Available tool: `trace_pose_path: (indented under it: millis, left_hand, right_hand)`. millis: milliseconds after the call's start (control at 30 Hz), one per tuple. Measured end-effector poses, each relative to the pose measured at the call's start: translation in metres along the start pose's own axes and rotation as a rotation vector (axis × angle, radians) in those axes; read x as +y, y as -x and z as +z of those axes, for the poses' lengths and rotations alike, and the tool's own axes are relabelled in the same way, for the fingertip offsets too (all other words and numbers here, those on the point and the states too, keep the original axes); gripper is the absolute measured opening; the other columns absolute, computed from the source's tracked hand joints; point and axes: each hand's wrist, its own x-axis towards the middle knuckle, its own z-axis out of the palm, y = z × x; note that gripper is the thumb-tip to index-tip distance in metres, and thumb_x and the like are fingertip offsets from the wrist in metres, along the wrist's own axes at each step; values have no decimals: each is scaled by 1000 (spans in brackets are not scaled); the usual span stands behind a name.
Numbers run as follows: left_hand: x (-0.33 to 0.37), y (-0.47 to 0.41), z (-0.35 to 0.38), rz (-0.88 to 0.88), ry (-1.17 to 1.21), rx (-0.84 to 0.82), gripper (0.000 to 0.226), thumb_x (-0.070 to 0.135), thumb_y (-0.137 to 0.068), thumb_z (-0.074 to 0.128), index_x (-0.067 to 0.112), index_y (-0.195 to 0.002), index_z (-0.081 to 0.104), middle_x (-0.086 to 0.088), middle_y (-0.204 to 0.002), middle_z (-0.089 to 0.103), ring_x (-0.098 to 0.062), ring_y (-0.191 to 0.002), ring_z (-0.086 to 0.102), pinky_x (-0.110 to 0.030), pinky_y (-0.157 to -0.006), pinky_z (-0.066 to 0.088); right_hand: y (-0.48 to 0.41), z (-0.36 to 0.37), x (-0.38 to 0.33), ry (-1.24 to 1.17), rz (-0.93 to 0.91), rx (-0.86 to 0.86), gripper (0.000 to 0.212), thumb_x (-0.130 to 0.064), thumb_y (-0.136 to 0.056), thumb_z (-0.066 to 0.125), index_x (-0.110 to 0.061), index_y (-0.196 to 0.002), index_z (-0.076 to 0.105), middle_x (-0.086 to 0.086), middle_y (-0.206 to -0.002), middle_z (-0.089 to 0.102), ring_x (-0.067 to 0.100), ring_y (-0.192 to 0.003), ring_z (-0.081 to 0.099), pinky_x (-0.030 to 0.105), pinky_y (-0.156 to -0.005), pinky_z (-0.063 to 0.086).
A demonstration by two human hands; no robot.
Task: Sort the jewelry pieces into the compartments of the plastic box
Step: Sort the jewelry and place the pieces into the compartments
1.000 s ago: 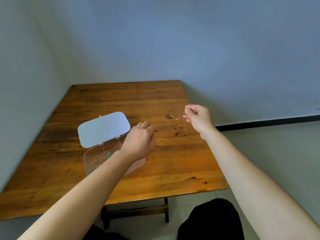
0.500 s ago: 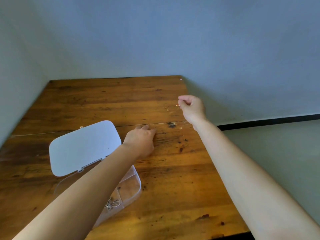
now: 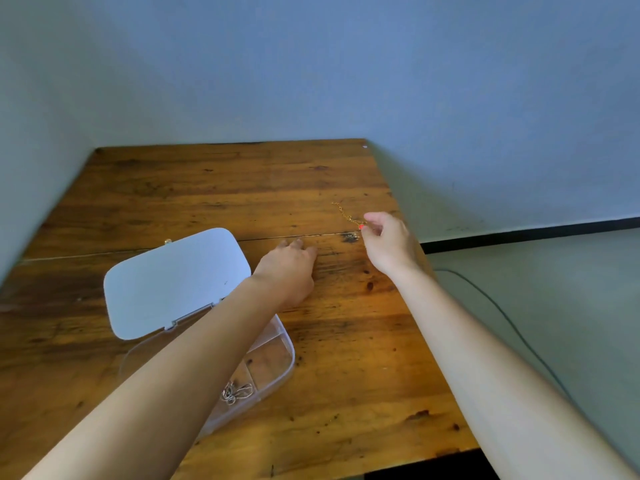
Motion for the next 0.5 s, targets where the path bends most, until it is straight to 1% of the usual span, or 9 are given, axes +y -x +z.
trace_pose_path:
  millis: [33,67,100,200,267,367,400,433,500]
  left_hand:
    - [-1,6,-2,-6,43,33,47,14,-97,44,16,-144,42,-14,-144,50,-35,-129,48,-42,-103,47]
    - [-3,15,-4,-7,73,77,46,12,-96,44,14,-142,44,-14,-139,54,-34,-124,51,-41,-99,48]
    - [-5,24,-5,1,93,130,47,10,-95,43,13,-142,44,-14,-138,55,-33,-126,49,-41,-101,46]
    - [-17,56,-6,42,98,312,48,7,-94,44,9,-142,46,-12,-147,50,-33,-140,38,-41,-114,32]
    - [-28,78,-8,20,95,400,49,10,-93,48,9,-142,48,-13,-151,46,-33,-144,34,-45,-118,24]
    - [-53,115,-6,-89,156,558,45,12,-96,51,5,-140,50,-22,-151,43,-40,-142,35,-53,-117,26]
    - [-63,127,-4,-147,203,607,44,14,-98,50,4,-140,49,-24,-151,43,-41,-141,35,-54,-116,27]
    - [-71,138,-1,-218,261,638,45,17,-99,51,3,-142,46,-24,-152,40,-41,-142,33,-54,-115,27]
    - [-87,157,5,-373,398,668,52,21,-99,51,4,-146,38,-23,-156,32,-39,-145,25,-51,-117,24]
  right_hand:
    - [8,0,-1,-14,5,-6,32,-23,-100,55,-23,-132,62,3,-134,62,21,-123,56,33,-101,43]
    - [17,0,-2,-31,10,-14,33,-23,-100,55,-23,-133,61,3,-135,60,21,-125,55,33,-102,42]
    - [26,0,-5,-44,12,-28,34,-22,-100,55,-22,-134,60,3,-136,59,21,-127,53,34,-104,42]
    - [54,3,-15,-64,-3,-75,35,-22,-100,56,-20,-136,58,3,-141,56,22,-131,50,38,-109,41]
    - [72,6,-24,-80,-22,-101,36,-24,-101,55,-20,-137,57,2,-141,56,20,-129,51,37,-108,41]
    - [106,15,-42,-154,-48,-178,41,-33,-101,54,-20,-141,53,1,-141,56,9,-113,53,26,-95,40]
    - [118,20,-47,-199,-56,-209,45,-38,-101,54,-20,-142,51,1,-141,55,7,-110,53,25,-92,39]
    - [132,25,-51,-249,-60,-241,51,-44,-99,55,-22,-144,48,0,-142,54,6,-109,53,25,-91,40]
    - [161,35,-55,-321,-73,-304,70,-62,-91,57,-28,-149,39,-3,-146,49,7,-116,53,26,-93,42]
